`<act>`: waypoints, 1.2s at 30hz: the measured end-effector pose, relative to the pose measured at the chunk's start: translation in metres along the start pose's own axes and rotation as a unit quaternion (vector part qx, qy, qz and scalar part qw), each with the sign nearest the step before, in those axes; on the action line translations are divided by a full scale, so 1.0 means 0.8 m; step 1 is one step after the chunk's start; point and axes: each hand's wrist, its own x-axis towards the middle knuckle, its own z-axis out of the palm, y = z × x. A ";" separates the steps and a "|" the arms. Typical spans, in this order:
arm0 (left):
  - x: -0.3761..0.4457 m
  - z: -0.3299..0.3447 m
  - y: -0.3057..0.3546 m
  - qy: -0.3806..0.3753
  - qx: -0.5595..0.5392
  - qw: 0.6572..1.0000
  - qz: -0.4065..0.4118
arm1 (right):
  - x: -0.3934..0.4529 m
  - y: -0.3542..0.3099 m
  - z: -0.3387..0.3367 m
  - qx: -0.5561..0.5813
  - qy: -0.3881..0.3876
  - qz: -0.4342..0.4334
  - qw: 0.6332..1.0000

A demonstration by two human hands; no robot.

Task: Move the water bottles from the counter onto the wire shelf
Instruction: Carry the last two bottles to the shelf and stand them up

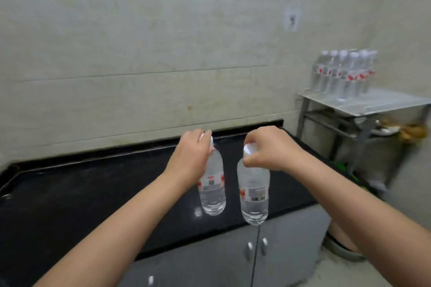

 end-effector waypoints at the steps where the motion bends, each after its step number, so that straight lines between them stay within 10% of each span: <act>1: 0.022 0.017 0.025 0.027 -0.003 1.000 0.011 | -0.005 0.031 -0.011 -0.021 0.013 0.001 1.000; 16: 0.375 0.186 0.299 0.209 -0.085 0.959 0.174 | 0.039 0.438 -0.173 0.347 0.179 0.104 0.915; 24: 0.595 0.269 0.367 0.274 -0.087 0.932 0.222 | 0.143 0.612 -0.250 0.054 0.178 0.106 0.977; 36: 0.815 0.433 0.513 0.254 -0.070 0.949 0.170 | 0.297 0.918 -0.252 -0.306 0.305 0.034 0.901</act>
